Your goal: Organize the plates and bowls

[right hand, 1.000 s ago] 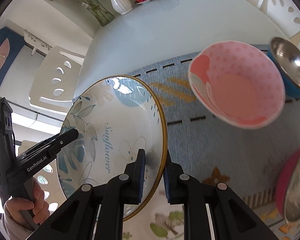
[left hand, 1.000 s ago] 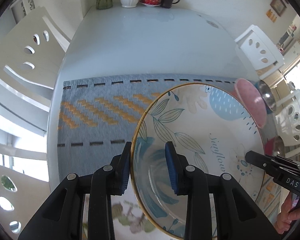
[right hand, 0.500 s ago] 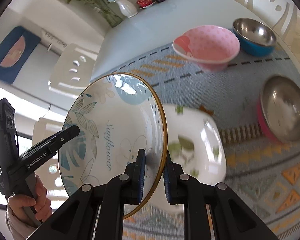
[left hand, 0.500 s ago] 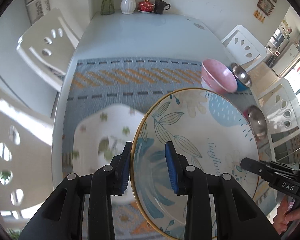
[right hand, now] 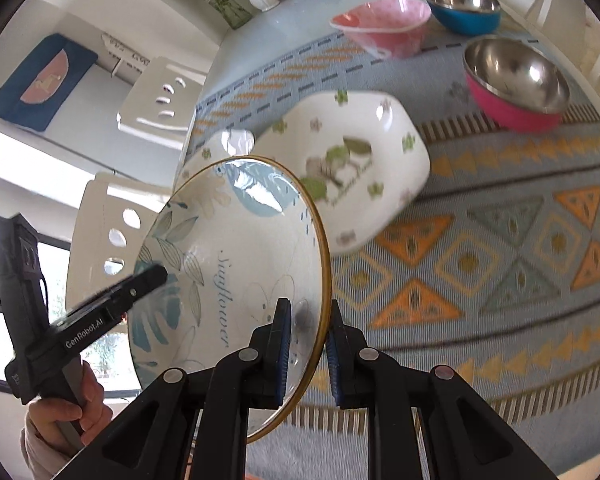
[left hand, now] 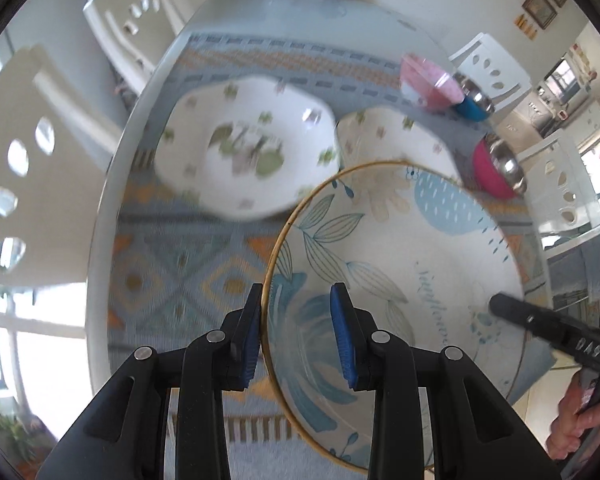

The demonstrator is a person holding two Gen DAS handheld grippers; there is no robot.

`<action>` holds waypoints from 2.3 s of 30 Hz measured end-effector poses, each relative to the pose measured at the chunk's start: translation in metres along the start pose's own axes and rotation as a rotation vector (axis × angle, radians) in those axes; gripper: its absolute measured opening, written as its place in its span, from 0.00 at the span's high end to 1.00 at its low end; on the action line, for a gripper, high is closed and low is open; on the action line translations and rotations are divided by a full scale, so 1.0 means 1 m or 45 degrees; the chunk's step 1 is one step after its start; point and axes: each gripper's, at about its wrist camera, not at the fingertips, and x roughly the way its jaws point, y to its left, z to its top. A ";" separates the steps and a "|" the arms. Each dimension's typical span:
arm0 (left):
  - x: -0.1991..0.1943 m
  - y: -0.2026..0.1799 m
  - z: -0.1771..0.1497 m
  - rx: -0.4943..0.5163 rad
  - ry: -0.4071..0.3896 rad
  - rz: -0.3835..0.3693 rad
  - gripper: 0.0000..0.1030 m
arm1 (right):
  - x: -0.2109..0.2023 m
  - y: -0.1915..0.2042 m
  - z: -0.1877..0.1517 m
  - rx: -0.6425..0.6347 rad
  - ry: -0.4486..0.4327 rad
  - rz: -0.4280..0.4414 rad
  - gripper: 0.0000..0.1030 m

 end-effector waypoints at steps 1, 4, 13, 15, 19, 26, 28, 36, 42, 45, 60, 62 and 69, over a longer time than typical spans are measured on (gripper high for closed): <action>0.002 0.002 -0.006 -0.007 0.010 0.004 0.72 | 0.002 0.000 -0.004 -0.007 0.007 0.004 0.84; 0.010 0.011 -0.022 -0.040 0.028 0.004 0.72 | 0.011 0.003 -0.014 -0.026 0.028 -0.006 0.84; 0.042 0.037 -0.042 -0.125 0.122 0.001 0.72 | 0.065 -0.001 -0.029 -0.033 0.147 -0.044 0.84; 0.051 0.038 -0.038 -0.127 0.146 0.007 0.72 | 0.076 -0.001 -0.030 -0.037 0.169 -0.068 0.84; 0.060 0.034 -0.028 -0.081 0.164 0.015 0.72 | 0.090 -0.008 -0.022 0.026 0.178 -0.063 0.84; 0.074 0.024 -0.004 -0.008 0.205 0.038 0.72 | 0.101 -0.021 0.001 0.103 0.176 -0.069 0.84; 0.076 0.022 0.002 0.003 0.219 0.034 0.72 | 0.101 -0.023 0.008 0.121 0.172 -0.068 0.84; 0.083 0.008 0.011 0.063 0.255 0.031 0.72 | 0.100 -0.033 0.029 0.169 0.162 -0.086 0.84; 0.092 0.001 0.021 0.067 0.280 0.045 0.69 | 0.099 -0.044 0.036 0.233 0.153 -0.056 0.84; 0.096 -0.010 0.027 0.081 0.289 0.019 0.69 | 0.099 -0.042 0.038 0.220 0.150 -0.081 0.83; 0.074 -0.024 0.036 0.158 0.253 -0.037 0.68 | 0.066 -0.063 0.048 0.279 0.070 -0.092 0.81; 0.065 -0.025 0.041 0.163 0.246 -0.033 0.66 | 0.063 -0.066 0.053 0.287 0.069 -0.092 0.81; 0.046 -0.019 0.053 0.159 0.204 -0.012 0.66 | 0.050 -0.069 0.061 0.290 0.051 -0.101 0.81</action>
